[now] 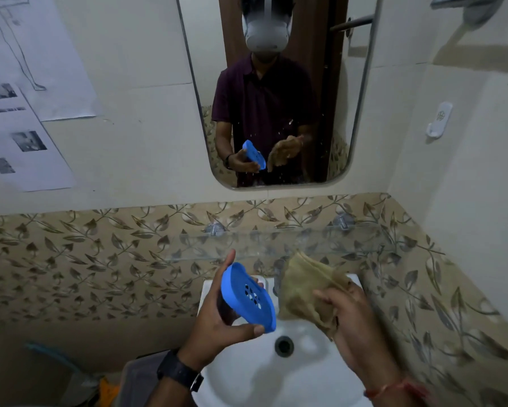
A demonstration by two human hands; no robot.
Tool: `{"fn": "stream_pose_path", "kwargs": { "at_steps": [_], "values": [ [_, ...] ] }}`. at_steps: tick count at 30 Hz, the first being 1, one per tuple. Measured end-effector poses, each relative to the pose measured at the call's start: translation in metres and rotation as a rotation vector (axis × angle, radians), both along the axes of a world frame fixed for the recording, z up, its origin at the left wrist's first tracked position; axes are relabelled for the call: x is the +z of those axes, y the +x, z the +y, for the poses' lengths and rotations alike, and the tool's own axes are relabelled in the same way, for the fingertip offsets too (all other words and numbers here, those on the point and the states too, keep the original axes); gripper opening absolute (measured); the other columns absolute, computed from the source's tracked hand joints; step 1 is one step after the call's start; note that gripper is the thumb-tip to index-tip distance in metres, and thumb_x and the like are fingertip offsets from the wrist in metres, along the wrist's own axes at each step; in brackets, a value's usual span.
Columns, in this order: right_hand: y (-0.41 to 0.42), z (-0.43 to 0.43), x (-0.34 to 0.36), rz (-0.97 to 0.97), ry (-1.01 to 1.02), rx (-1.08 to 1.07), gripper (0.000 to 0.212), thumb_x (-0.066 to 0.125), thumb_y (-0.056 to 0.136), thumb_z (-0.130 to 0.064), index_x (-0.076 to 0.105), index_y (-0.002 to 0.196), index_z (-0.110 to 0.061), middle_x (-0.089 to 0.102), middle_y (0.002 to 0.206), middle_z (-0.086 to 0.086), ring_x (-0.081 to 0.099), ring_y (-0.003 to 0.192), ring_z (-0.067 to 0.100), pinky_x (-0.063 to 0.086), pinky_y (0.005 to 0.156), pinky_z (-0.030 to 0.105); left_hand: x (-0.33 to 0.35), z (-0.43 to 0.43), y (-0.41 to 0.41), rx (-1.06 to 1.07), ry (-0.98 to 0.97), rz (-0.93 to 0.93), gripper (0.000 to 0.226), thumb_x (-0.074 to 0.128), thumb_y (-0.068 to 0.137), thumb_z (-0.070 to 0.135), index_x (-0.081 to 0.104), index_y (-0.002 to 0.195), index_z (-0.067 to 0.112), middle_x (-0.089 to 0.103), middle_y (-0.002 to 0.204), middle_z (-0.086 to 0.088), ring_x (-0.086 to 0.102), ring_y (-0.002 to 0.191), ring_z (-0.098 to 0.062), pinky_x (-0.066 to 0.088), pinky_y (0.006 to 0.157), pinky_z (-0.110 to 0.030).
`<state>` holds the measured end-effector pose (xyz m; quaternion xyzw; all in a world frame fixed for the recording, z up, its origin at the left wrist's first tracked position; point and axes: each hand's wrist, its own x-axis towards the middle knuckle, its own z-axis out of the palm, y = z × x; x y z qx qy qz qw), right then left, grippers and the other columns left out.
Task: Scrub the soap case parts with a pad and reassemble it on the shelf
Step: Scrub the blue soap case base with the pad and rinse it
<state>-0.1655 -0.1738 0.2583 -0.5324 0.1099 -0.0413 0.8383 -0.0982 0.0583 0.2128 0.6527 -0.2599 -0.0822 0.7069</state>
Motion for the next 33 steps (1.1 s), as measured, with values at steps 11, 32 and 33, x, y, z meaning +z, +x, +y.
{"fn": "stream_pose_path", "kwargs": {
  "at_steps": [11,32,33],
  "values": [
    [-0.012,0.059,-0.01,-0.305,-0.33,0.216,0.043,0.055,0.097,0.001,0.073,0.118,-0.031,0.063,0.134,-0.017,0.053,0.132,0.006,0.053,0.099,0.025,-0.006,-0.002,-0.007,0.074,-0.084,0.085,0.103,0.09,0.075,0.018,0.03,0.157,0.037,0.053,0.149,-0.01,0.058,0.128,-0.035,0.053,0.097,-0.037],
    [-0.016,0.065,-0.023,-0.426,-0.545,0.134,0.047,0.063,0.088,0.006,0.071,0.122,-0.025,0.065,0.132,-0.016,0.054,0.131,0.005,0.044,0.11,0.025,-0.013,0.002,-0.01,0.05,-0.122,0.299,0.108,0.093,0.072,0.019,0.028,0.158,0.017,0.061,0.141,-0.012,0.062,0.122,-0.037,0.054,0.095,-0.045],
    [-0.02,0.06,-0.027,-0.414,-0.591,0.143,0.052,0.064,0.086,0.009,0.072,0.121,-0.029,0.066,0.13,-0.018,0.056,0.128,0.004,0.046,0.108,0.027,-0.014,0.004,-0.012,0.054,-0.155,0.339,0.107,0.094,0.07,0.019,0.031,0.157,0.015,0.061,0.138,-0.021,0.061,0.122,-0.043,0.054,0.095,-0.05]
  ]
}}
